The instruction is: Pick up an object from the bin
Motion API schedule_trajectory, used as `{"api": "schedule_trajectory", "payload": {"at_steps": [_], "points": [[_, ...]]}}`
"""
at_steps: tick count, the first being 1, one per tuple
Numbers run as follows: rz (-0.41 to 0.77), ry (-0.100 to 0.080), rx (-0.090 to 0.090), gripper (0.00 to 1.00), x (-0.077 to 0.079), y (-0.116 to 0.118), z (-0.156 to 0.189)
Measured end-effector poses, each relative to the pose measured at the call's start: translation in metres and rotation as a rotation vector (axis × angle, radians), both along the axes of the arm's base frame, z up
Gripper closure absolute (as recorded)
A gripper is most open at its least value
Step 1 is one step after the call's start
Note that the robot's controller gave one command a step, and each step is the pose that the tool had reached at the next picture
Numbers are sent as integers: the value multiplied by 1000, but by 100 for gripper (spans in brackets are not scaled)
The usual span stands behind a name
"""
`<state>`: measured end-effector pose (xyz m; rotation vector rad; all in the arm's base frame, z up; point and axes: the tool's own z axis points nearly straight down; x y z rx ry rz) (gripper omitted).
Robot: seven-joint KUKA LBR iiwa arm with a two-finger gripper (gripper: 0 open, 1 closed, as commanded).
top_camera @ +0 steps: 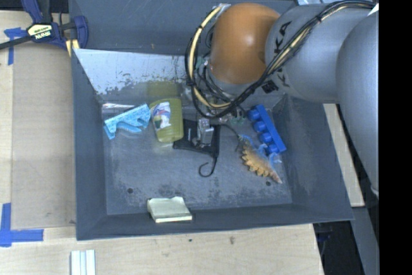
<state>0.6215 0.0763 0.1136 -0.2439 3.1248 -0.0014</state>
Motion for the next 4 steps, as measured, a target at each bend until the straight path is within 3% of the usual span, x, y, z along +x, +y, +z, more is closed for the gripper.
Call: {"api": "schedule_trajectory", "payload": {"at_steps": [2,3,4], "points": [[-223,0,3,0,-7,-11,-19],[-94,0,2,0,-1,0,-41],[-109,3,-1,0,0,5,-53]]}}
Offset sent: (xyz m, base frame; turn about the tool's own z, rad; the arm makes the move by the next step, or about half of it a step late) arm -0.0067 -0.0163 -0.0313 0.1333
